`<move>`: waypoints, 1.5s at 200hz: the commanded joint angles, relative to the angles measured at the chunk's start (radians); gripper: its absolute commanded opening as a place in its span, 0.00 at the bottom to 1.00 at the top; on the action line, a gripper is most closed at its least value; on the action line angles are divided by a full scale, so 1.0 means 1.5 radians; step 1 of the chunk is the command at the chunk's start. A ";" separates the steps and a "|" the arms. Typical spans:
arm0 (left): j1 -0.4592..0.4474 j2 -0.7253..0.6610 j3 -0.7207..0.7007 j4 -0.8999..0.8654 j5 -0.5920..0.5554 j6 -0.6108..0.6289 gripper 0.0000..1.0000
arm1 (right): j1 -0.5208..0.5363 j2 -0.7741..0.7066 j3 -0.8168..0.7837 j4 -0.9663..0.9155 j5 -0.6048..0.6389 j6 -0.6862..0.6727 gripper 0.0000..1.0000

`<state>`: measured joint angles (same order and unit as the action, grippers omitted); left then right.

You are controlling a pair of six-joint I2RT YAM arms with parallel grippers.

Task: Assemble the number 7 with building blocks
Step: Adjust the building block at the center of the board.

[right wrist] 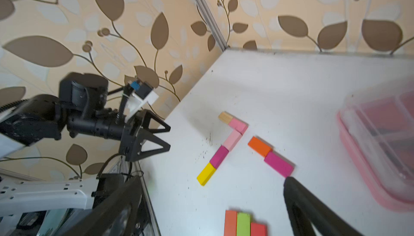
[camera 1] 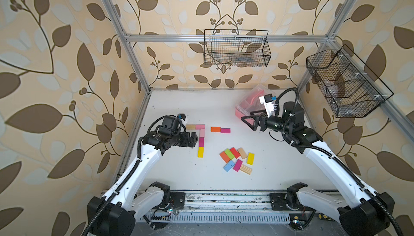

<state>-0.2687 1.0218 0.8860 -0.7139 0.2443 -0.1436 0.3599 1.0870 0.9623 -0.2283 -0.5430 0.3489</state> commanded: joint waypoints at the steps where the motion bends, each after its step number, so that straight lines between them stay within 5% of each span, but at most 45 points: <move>1: -0.001 -0.008 -0.002 0.033 0.075 0.010 0.98 | 0.040 0.019 -0.024 -0.162 0.135 0.016 0.97; 56: -0.001 0.142 0.039 0.123 0.225 -0.107 0.97 | 0.123 0.127 -0.145 0.053 0.134 0.212 0.97; 119: 0.017 0.215 0.105 0.092 0.228 -0.054 0.97 | 0.151 0.331 -0.096 0.244 0.133 0.345 0.98; 180: 0.061 0.160 0.054 0.090 0.224 -0.029 0.98 | 0.185 0.466 -0.027 0.298 0.201 0.380 0.96; 300: 0.073 0.149 0.050 0.088 0.237 -0.026 0.98 | 0.167 0.534 -0.010 0.316 0.239 0.361 0.94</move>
<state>-0.1745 1.2652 0.9657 -0.5743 0.5701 -0.2012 0.6197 1.8488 0.9318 0.2451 -0.2085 0.8890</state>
